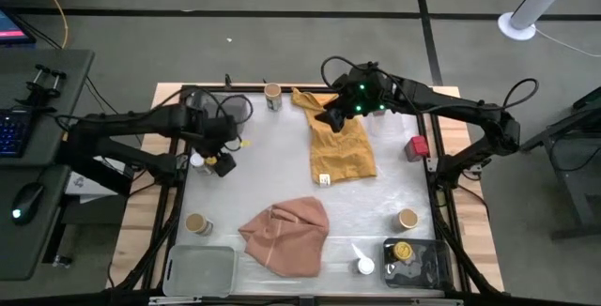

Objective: Sort spices by type
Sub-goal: Put the yellow seasoning bottle into the bottom right black bin

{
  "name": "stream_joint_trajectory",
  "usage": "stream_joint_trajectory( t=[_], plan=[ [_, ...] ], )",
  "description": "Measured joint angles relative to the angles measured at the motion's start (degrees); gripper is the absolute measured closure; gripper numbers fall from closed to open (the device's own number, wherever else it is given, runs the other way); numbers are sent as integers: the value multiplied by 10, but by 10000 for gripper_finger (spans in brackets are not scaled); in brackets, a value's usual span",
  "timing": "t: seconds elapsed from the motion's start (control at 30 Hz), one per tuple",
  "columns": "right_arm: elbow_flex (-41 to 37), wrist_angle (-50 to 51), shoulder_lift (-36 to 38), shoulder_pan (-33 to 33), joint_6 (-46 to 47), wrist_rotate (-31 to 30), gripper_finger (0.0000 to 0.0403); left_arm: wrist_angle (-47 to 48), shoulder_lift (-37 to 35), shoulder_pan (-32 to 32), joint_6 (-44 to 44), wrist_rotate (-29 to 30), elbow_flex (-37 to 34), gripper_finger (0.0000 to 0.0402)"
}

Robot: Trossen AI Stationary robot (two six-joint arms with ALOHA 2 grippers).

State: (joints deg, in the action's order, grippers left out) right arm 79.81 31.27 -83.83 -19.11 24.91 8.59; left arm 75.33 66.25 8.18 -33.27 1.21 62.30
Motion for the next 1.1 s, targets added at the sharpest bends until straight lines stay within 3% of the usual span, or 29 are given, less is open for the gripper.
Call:
stream_joint_trajectory(
  t=[0.13, 0.5, 0.6, 1.1],
  plan=[
    [0, -9, 0, 0, 32, -15, 121, 0, 5, 34, 4, 23, -9, 116],
    [0, -26, 0, 0, 63, -31, 121, 72, 48, 122, 98, -11, -14, 117],
    [0, -27, 0, 0, 64, -33, 121, 79, 61, 129, 115, -33, -14, 117],
    [0, -23, 0, 0, 62, -41, 121, 90, 123, 129, 141, -15, -14, 117]
  ],
)
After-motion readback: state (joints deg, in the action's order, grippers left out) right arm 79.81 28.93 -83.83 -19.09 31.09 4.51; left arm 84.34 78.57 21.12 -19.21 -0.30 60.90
